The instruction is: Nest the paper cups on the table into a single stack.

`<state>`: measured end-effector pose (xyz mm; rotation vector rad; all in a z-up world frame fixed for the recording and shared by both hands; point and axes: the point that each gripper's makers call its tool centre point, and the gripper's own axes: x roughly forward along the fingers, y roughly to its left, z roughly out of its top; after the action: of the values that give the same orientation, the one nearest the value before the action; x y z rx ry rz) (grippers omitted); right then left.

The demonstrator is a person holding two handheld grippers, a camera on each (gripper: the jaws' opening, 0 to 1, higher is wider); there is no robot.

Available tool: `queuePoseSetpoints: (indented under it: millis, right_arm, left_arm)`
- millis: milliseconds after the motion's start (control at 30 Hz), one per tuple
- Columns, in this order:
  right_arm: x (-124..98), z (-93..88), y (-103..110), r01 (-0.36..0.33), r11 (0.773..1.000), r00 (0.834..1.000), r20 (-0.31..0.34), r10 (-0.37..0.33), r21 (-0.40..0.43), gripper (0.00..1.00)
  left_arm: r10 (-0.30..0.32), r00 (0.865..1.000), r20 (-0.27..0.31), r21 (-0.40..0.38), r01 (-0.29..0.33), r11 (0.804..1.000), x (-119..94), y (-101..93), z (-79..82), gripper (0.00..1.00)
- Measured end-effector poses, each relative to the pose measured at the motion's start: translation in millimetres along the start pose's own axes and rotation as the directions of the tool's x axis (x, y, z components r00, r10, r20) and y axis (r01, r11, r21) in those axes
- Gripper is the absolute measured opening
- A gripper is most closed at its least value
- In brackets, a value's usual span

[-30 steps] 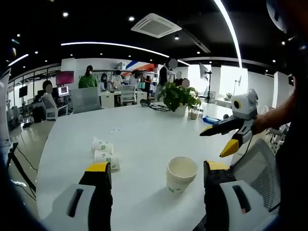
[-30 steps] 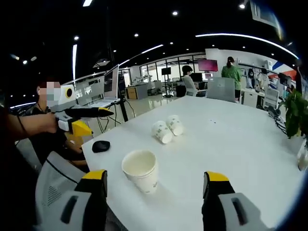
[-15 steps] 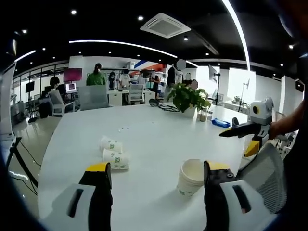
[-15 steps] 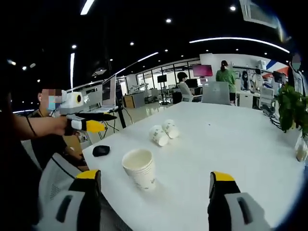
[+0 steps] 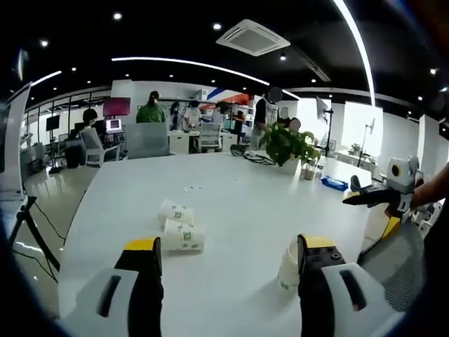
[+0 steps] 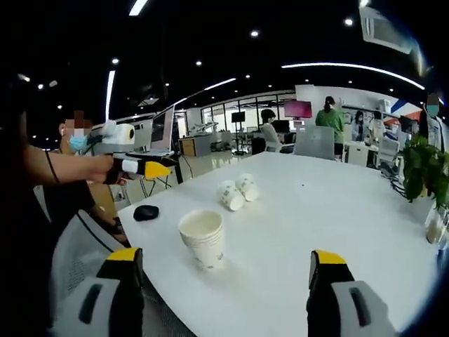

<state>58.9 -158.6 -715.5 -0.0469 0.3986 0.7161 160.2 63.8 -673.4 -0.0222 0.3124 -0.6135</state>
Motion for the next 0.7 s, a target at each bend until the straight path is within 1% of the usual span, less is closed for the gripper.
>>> queuePoseSetpoints:
  millis: [100, 233, 267, 467, 633, 700]
  right_arm:
    - [-1.2, -1.6, -0.1, 0.008, 1.0, 1.0, 0.001, -0.008, 0.003, 1.0]
    - [-1.9, -6.0, 0.1, 0.014, 1.0, 1.0, -0.004, -0.014, 0.015, 1.0]
    - [-2.0, -6.6, 0.1, 0.016, 1.0, 1.0, -0.006, -0.016, 0.015, 1.0]
    - [-1.5, -6.4, -2.0, 0.026, 1.0, 1.0, -0.003, -0.026, 0.016, 1.0]
    - [-1.6, -6.5, -3.3, 0.031, 0.999, 1.0, 0.0, -0.031, 0.021, 1.0]
    - [-1.7, -6.9, -3.6, 0.033, 0.999, 0.999, -0.001, -0.033, 0.02, 1.0]
  left_arm:
    - [0.002, 1.0, -0.001, 0.005, -0.002, 1.0, 3.4, 1.5, 1.8, 0.81]
    - [0.004, 1.0, -0.004, 0.002, -0.004, 1.0, 8.0, 12.2, 2.0, 0.82]
    - [0.003, 1.0, -0.004, 0.0, -0.003, 1.0, 9.4, 12.4, 2.6, 0.83]
    - [0.011, 1.0, -0.013, 0.015, -0.011, 1.0, 18.4, 28.5, 6.7, 0.89]
    - [0.007, 1.0, -0.02, 0.016, -0.006, 1.0, 25.1, 37.7, 6.9, 0.88]
    - [0.005, 1.0, -0.025, 0.015, -0.004, 1.0, 27.9, 42.5, 5.7, 0.89]
